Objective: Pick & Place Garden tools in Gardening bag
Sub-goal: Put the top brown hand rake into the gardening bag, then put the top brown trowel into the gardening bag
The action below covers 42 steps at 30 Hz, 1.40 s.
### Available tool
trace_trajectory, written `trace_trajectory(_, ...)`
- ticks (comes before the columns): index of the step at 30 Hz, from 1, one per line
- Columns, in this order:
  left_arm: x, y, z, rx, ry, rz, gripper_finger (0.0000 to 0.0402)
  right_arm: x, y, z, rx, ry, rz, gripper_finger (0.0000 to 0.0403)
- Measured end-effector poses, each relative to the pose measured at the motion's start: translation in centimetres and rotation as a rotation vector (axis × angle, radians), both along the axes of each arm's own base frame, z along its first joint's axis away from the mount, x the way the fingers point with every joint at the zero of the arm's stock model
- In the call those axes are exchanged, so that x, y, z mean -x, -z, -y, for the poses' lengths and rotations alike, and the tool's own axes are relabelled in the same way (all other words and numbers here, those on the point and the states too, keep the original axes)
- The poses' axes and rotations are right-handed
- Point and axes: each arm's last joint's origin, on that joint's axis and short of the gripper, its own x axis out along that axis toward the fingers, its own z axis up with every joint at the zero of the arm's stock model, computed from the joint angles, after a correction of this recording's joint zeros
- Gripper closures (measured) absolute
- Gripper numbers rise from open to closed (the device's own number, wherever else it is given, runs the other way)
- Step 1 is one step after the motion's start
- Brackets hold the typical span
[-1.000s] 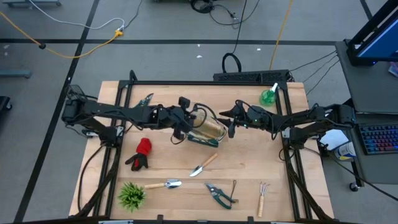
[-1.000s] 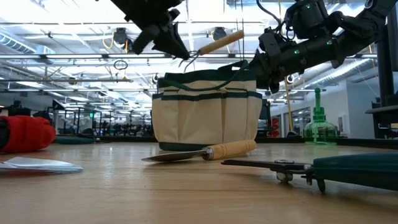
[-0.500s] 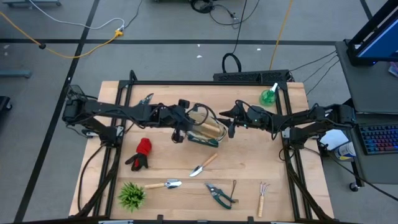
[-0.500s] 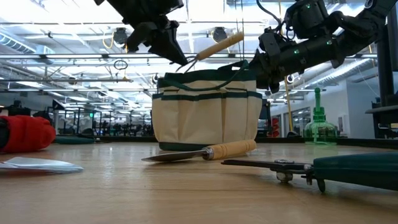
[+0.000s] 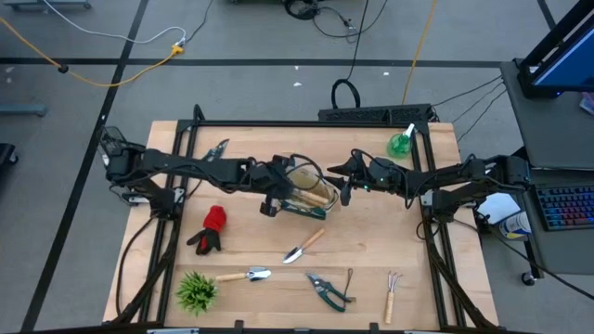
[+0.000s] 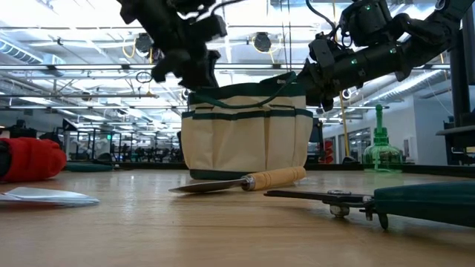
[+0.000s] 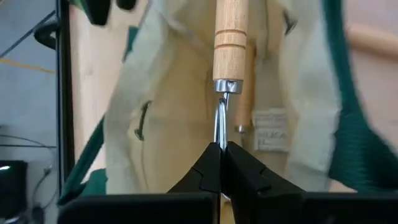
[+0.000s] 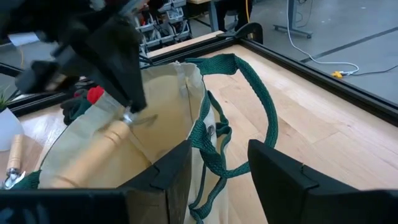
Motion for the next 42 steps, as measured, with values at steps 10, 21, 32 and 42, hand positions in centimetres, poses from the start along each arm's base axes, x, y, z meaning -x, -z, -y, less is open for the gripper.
trace_trajectory(10,0.0,1.7,-1.9,-0.041,-0.103,-0.090,0.0394,0.0,0.0,0.0,0.000,0.000,0.000,0.0252)
trace_trajectory(21,-0.8,4.9,-3.6,-0.037,-0.127,-0.194,0.0392,0.0,0.0,0.0,-0.001,-0.001,-0.005,0.0252)
trace_trajectory(32,-1.1,5.7,-3.9,-0.045,-0.130,-0.212,0.0336,0.1,0.2,0.0,-0.004,0.000,-0.021,0.0252)
trace_trajectory(42,-1.4,5.5,-4.0,-0.058,-0.139,-0.179,0.0315,0.1,0.4,-0.2,0.023,-0.015,-0.054,0.0252)
